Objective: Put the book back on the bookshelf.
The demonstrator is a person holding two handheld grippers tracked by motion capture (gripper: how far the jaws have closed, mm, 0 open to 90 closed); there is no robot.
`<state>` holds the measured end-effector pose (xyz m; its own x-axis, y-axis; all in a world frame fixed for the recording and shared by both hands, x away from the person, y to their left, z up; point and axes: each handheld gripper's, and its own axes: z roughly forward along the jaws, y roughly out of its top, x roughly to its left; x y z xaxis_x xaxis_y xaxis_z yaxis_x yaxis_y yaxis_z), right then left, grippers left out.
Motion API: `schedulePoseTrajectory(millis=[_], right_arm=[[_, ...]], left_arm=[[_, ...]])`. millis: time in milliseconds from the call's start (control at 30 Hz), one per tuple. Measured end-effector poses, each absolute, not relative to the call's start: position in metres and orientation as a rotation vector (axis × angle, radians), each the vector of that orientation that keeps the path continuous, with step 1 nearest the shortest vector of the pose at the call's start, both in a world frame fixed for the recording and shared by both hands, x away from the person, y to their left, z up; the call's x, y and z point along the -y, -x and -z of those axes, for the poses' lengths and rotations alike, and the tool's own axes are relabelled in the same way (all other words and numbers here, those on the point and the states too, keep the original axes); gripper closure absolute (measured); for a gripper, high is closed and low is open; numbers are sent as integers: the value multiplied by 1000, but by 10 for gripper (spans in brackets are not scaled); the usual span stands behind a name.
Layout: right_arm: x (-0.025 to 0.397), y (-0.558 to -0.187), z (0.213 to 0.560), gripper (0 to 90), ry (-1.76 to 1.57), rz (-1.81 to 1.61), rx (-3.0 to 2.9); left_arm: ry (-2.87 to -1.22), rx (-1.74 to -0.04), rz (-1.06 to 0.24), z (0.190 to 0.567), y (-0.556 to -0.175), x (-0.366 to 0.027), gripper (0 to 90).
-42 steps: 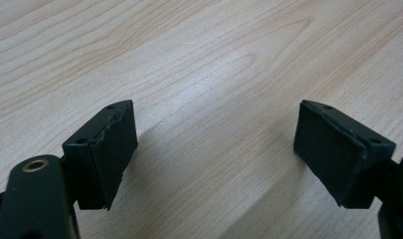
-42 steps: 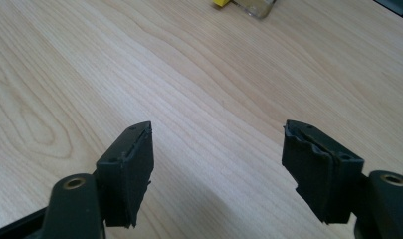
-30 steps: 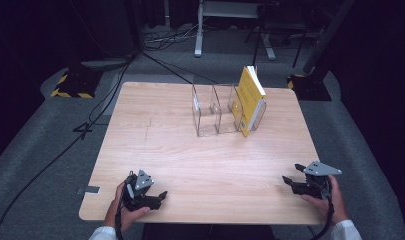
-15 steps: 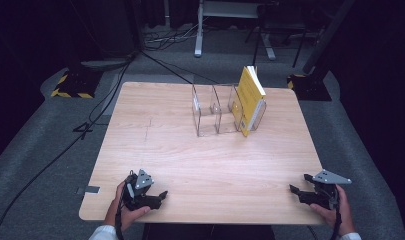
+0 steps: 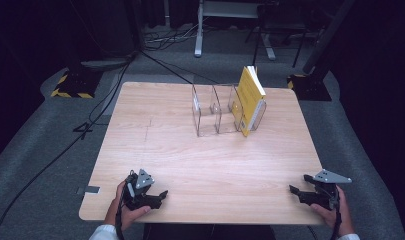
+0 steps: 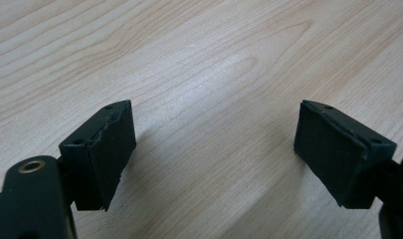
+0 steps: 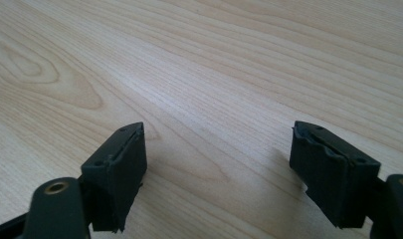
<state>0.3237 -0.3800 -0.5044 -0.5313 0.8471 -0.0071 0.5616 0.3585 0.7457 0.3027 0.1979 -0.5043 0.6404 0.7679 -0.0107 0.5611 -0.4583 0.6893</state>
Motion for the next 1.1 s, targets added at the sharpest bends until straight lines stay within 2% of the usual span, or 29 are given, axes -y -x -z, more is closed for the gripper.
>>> schedulePoseTrajectory(millis=[1100], right_arm=[[380,-324,504,227,-1236,-994,-2235]], left_arm=[[-2184,-1027,-390,505,-303,-198,170]])
